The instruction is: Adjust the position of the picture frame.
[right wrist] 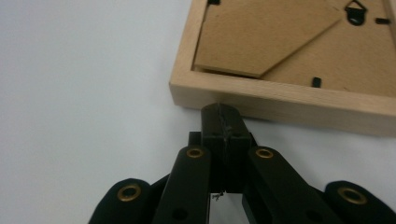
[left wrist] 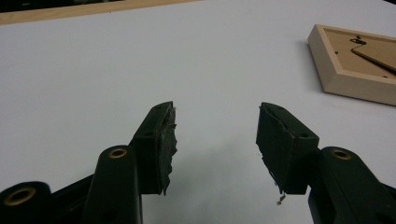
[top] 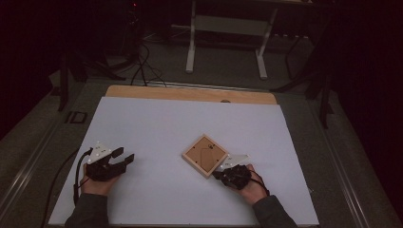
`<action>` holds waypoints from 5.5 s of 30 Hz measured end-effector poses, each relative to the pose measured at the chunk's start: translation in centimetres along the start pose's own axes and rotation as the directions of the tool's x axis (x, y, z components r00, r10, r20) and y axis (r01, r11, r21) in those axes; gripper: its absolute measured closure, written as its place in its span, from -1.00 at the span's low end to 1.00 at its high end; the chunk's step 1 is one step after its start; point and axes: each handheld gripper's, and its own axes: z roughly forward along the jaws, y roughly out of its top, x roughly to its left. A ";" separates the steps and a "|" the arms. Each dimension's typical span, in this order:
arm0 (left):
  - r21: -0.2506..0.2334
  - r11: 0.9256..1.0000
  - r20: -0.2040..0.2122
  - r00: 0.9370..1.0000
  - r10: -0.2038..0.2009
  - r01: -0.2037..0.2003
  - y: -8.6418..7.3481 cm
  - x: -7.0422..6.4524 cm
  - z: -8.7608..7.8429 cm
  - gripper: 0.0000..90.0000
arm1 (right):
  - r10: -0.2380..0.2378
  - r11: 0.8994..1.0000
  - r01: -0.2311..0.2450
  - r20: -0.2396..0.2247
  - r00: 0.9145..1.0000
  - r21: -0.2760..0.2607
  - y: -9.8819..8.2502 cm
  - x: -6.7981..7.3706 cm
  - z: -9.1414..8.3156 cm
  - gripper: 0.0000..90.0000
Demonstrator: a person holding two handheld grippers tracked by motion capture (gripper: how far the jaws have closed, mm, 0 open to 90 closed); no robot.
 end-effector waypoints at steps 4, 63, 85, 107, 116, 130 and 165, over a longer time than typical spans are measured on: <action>-0.002 1.000 0.004 1.000 -0.002 0.002 0.0 0.1 -0.1 0.06 | 0.002 1.000 -0.002 0.021 1.000 -0.011 0.1 -0.7 -0.6 1.00; 0.009 1.000 0.112 0.994 0.007 -0.008 0.8 -2.6 1.6 0.04 | 0.138 0.988 -0.131 0.084 0.987 -0.082 -0.1 -2.8 -0.2 1.00; 0.079 0.988 0.276 0.955 0.107 -0.133 1.2 -8.6 6.6 0.64 | 0.096 0.995 -0.094 0.054 0.994 -0.042 0.1 -1.4 0.9 1.00; 0.225 0.945 0.282 0.944 0.171 -0.239 0.4 -10.8 7.0 1.00 | 0.079 0.996 -0.078 0.041 0.996 -0.040 0.2 -0.5 1.0 1.00; 0.250 0.950 0.218 0.967 0.133 -0.187 1.2 -10.4 8.6 1.00 | 0.093 0.995 -0.090 0.044 0.995 -0.047 0.4 -0.9 1.2 1.00; 0.239 0.958 0.189 0.976 0.112 -0.156 2.1 -9.8 10.3 1.00 | 0.130 0.990 -0.126 0.063 0.990 -0.063 0.7 -2.0 1.7 1.00; 0.195 0.979 0.103 0.994 0.041 -0.061 2.2 -7.4 9.7 0.56 | 0.151 0.983 -0.140 0.092 0.984 -0.120 1.5 -2.4 2.3 0.71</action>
